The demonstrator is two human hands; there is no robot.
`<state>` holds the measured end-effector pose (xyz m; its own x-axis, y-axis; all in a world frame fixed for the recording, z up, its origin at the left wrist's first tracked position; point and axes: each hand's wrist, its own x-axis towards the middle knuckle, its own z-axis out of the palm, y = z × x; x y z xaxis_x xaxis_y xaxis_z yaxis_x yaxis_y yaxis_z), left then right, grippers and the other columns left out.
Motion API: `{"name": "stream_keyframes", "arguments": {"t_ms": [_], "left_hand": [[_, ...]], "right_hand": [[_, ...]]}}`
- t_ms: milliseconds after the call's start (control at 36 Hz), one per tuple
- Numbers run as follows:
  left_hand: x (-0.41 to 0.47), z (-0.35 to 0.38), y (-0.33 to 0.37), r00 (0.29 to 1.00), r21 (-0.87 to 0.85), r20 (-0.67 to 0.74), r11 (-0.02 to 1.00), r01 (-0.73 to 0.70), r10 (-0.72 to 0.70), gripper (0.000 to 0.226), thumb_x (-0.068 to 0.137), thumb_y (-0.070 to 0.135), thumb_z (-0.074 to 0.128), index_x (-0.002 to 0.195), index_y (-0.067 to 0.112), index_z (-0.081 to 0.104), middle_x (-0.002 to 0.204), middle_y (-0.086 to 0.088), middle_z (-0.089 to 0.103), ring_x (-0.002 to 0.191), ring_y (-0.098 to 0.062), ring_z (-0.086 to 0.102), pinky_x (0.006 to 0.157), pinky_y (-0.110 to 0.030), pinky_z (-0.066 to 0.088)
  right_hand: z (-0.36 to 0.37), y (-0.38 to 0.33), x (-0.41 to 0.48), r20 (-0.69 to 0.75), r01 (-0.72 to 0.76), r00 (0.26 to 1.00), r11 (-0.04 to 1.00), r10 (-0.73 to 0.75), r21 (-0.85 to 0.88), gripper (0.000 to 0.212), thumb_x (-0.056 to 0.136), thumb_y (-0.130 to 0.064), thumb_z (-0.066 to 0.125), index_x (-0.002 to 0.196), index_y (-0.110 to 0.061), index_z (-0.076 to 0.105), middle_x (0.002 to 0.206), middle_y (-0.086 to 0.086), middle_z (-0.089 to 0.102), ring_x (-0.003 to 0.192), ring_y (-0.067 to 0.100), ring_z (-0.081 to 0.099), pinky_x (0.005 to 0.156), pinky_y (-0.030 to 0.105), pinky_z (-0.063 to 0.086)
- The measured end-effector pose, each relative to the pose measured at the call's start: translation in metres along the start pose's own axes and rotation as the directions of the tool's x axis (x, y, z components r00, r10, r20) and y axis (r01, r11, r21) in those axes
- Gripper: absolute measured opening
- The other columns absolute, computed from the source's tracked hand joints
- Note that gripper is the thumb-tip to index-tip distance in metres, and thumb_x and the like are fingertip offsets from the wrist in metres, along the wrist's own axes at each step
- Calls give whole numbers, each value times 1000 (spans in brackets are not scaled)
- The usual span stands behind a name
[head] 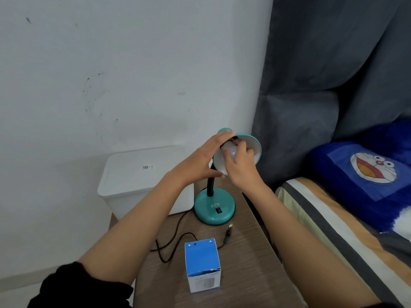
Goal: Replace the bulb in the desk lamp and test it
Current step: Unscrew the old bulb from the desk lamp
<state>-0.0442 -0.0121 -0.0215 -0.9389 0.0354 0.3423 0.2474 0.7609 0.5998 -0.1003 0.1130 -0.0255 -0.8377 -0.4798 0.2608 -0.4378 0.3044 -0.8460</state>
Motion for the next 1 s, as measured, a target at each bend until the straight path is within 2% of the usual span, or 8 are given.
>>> {"name": "stream_keyframes", "arguments": {"t_ms": [83, 167, 361, 556, 639, 778, 917, 1000], "left_hand": [[1, 0, 0, 1000, 0, 12, 1000, 6, -6, 103, 68, 6, 80, 146, 32, 19, 152, 9, 24, 140, -6, 24, 114, -38, 33], [0, -1, 1, 1000, -9, 15, 1000, 15, -14, 104, 67, 5, 80, 146, 33, 19, 152, 9, 24, 140, -5, 24, 114, -38, 33], [-1, 0, 2, 1000, -13, 6, 1000, 18, -18, 102, 68, 9, 80, 145, 34, 19, 152, 12, 23, 139, -5, 25, 113, -38, 35], [1, 0, 3, 1000, -6, 0, 1000, 17, -17, 103, 66, 7, 81, 145, 34, 21, 151, 11, 25, 138, -4, 26, 113, -38, 35], [0, -1, 4, 1000, -26, 6, 999, 20, -20, 103, 66, 6, 81, 145, 34, 21, 150, 12, 26, 137, -3, 27, 112, -38, 36], [-1, -2, 3, 1000, -42, 0, 999, 9, -9, 100, 67, 9, 81, 144, 37, 21, 150, 12, 27, 136, -4, 29, 111, -39, 37], [1, -1, 2, 1000, -12, -5, 1000, 8, -8, 101, 66, 5, 80, 146, 28, 22, 151, 8, 27, 135, 2, 25, 114, -31, 31], [2, -1, 1, 1000, -13, -1, 1000, 17, -17, 103, 65, 5, 81, 146, 29, 22, 151, 10, 26, 137, -1, 26, 114, -34, 33]], "right_hand": [[-2, -1, 5, -12, -65, 998, 997, 65, 33, 49, 94, -32, 47, 137, -12, 32, 135, 20, 37, 122, 31, 41, 92, 28, 32], [-3, 2, 7, -27, -40, 999, 993, 38, -111, 55, 87, -27, 58, 134, -12, 35, 132, 19, 38, 125, 35, 37, 104, 40, 35], [-13, 16, 2, 56, 291, 947, 769, -317, -569, 61, 79, -22, 67, 132, -9, 39, 129, 15, 41, 119, 33, 39, 100, 43, 41], [-11, 7, 1, 27, 36, 999, 990, -32, -136, 53, 93, -39, 47, 136, -13, 28, 130, 17, 35, 119, 33, 43, 98, 41, 38], [-10, 6, 2, 2, 73, 997, 968, -74, -241, 49, 91, -33, 52, 132, -12, 34, 128, 19, 36, 122, 35, 37, 101, 45, 38], [-12, 13, 1, 66, 250, 963, 772, -262, -585, 56, 81, -18, 63, 131, -18, 39, 132, 15, 34, 117, 33, 33, 99, 42, 41], [-6, 11, -1, -16, 91, 995, 957, -99, -276, 55, 89, -37, 56, 133, -13, 33, 124, 18, 37, 113, 36, 42, 95, 40, 39], [-7, 5, 0, -31, 4, 999, 988, -9, -155, 49, 91, -36, 53, 127, -9, 36, 122, 20, 39, 111, 38, 46, 92, 38, 40]]}}
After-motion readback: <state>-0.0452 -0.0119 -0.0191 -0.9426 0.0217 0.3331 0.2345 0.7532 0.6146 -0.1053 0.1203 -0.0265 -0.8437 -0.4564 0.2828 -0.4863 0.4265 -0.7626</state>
